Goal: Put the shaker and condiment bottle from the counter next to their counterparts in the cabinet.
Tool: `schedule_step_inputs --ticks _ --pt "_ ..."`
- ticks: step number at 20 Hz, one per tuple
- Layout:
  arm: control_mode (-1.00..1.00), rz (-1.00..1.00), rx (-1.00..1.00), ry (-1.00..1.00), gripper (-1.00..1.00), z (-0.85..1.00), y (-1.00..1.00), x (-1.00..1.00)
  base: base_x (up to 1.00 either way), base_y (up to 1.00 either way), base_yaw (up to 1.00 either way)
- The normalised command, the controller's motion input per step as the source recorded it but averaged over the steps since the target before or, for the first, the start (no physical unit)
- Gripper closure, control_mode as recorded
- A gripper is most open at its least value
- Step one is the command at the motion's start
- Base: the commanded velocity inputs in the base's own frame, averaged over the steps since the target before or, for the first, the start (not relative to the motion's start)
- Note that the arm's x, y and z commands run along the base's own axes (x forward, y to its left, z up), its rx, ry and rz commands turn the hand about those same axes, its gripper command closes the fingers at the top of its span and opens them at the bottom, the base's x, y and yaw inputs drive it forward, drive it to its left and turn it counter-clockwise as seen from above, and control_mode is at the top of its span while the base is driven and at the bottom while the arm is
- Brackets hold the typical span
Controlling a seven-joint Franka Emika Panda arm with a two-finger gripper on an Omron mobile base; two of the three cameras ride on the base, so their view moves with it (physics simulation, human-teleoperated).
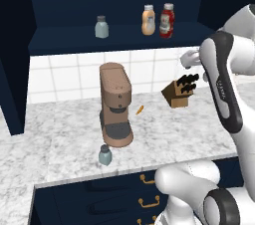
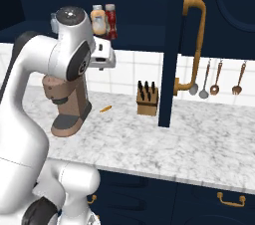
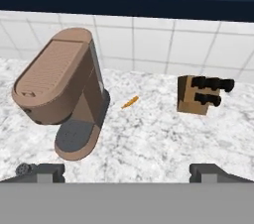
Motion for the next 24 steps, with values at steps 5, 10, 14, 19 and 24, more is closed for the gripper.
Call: schedule_step_inputs --ticks 5,10,14,19,24 --pt "-1.0 0.06 -0.03 0.0 -1.0 -0.43 0.01 -0.43 0.0 0.0 0.0" --pt "-1.0 0.01 -0.07 -0.03 -1.0 -0.43 0.07 -0.24 0.0 0.0 0.0" --pt "-1.0 0.0 -0.09 -0.06 -1.0 -0.59 0.16 -0.25 0.0 0.0 0.0" --pt "-1.0 0.0 0.0 -0.03 -1.0 -0.55 0.1 -0.34 0.0 0.0 0.0" --pt "-1.0 0.0 0.02 -0.05 -1.0 -0.5 0.02 -0.42 0.0 0.0 0.0"
